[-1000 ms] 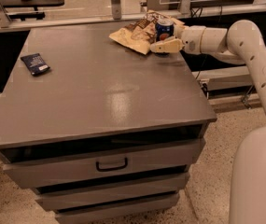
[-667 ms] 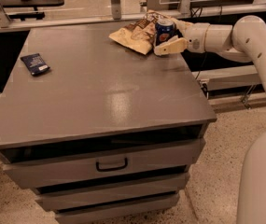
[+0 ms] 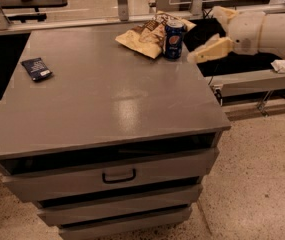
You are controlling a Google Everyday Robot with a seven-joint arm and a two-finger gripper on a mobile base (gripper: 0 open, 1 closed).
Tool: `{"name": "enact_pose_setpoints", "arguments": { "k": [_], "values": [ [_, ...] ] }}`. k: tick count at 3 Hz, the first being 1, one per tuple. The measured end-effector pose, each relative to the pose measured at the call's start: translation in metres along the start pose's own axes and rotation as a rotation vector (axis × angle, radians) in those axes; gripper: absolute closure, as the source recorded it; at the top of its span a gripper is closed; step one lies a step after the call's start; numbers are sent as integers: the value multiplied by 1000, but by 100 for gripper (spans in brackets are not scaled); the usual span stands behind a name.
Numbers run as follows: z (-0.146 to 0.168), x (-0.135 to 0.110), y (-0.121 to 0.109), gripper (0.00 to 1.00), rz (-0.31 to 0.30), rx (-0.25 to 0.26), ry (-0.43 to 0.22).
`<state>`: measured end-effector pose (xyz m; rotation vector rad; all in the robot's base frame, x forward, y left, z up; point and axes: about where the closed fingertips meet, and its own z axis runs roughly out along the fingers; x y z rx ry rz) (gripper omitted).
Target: Move pepsi can near brown chip bag
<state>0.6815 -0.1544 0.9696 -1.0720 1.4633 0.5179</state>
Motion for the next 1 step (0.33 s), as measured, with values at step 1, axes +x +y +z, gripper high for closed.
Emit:
{"name": "enact_pose_setpoints", "arguments": {
  "k": [1],
  "values": [
    [-17, 14, 19, 0, 17, -5, 36]
  ]
}}
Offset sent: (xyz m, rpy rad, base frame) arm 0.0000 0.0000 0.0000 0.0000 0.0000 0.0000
